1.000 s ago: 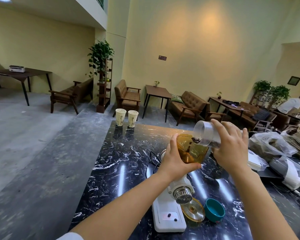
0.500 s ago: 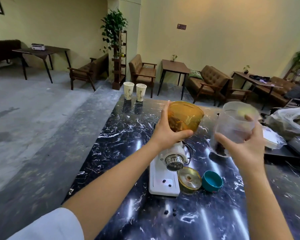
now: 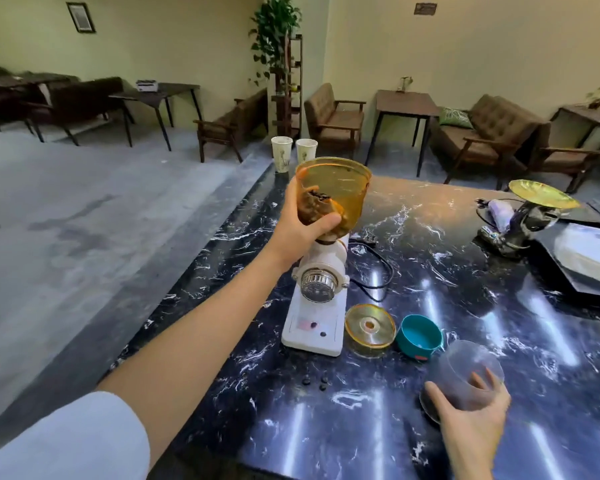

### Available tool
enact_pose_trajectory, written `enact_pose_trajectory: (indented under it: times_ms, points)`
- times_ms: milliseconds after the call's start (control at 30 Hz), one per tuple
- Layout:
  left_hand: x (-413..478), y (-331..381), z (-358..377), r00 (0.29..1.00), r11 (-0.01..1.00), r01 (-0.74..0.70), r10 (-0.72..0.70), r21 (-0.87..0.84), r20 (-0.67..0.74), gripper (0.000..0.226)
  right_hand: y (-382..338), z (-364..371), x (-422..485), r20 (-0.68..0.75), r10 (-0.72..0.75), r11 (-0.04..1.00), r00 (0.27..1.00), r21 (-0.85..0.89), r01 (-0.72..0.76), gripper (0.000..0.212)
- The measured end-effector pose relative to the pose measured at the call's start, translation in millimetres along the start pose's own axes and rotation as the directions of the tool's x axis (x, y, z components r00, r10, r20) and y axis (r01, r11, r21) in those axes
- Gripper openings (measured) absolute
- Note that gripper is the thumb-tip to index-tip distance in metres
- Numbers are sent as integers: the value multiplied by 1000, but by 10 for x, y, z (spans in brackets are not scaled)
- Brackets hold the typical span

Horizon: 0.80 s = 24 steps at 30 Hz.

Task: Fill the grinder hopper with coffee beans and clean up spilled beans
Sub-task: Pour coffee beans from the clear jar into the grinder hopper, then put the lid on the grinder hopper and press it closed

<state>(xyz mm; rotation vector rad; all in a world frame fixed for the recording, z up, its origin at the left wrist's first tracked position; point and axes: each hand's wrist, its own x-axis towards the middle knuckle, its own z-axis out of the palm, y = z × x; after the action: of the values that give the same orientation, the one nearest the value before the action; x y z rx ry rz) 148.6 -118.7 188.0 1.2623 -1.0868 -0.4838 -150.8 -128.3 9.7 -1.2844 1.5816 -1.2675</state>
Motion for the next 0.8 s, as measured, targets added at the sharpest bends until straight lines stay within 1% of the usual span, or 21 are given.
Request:
enact_pose_trajectory:
  times_ms: [67, 100, 133, 167, 200, 233, 267, 300, 333, 367, 433, 500, 567, 633, 700, 767, 800]
  points:
    - [-29, 25, 28, 1000, 1000, 13, -13, -4, -11, 86, 7, -9, -65, 28, 14, 1000, 1000, -3, -14, 99]
    - [-37, 34, 37, 1000, 1000, 19, -19, -2, -16, 86, 42, -39, -101, 16, 16, 1000, 1000, 0, -16, 104]
    - [-44, 44, 41, 1000, 1000, 25, -25, 2, -18, 85, 89, -71, -162, -21, 18, 1000, 1000, 20, -17, 107]
    - [-46, 52, 45, 999, 1000, 28, -28, 7, -19, 84, 148, -102, -255, -83, 11, 998, 997, 57, -7, 99]
    - [-46, 56, 45, 999, 1000, 29, -29, 11, -22, 83, 199, -105, -367, -139, 2, 996, 990, 93, 11, 83]
    - [-49, 55, 45, 999, 999, 30, -30, 15, -24, 83, 235, -81, -482, -168, 10, 993, 986, 119, 10, 62]
    - [-51, 52, 43, 999, 999, 29, -29, 19, -24, 83, 253, -16, -580, -152, 35, 993, 988, 116, -18, 40]
    - [-47, 47, 39, 999, 999, 24, -24, 23, -21, 83, 225, 88, -646, -102, 85, 994, 991, 77, -78, 22]
    - [-41, 37, 32, 1000, 999, 19, -19, 27, -17, 83, 181, 216, -654, -19, 150, 988, 988, 37, -149, 13]
    - [-34, 24, 26, 1000, 999, 15, -15, 31, -15, 83, 141, 345, -605, 88, 245, 969, 966, 24, -248, 12]
    - [-27, 9, 16, 1000, 999, 11, -10, 37, -11, 85, -22, 573, -427, 275, 419, 873, 865, 139, -467, 17]
    - [-29, 10, 7, 1000, 999, 17, -16, 40, -6, 87, -191, 762, -250, 360, 517, 752, 777, 242, -613, 25]
    - [-28, 14, -6, 1000, 998, 20, -19, 57, -3, 90, -312, 935, -146, 366, 569, 685, 736, 284, -671, 31]
    - [-22, 23, -22, 1000, 997, 23, -24, 67, 8, 96, -394, 1093, -86, 332, 605, 639, 724, 341, -690, 33]
    - [-17, 27, -36, 1000, 997, 21, -22, 75, 20, 100, -451, 1241, -28, 260, 678, 561, 688, 423, -712, 33]
    - [-17, 3, -49, 999, 997, 20, -22, 78, 26, 100, -502, 1357, -25, 145, 750, 497, 646, 520, -694, 36]
    - [-13, -11, -56, 999, 996, 23, -26, 81, 29, 101, -519, 1396, -49, 117, 766, 479, 633, 552, -682, 34]
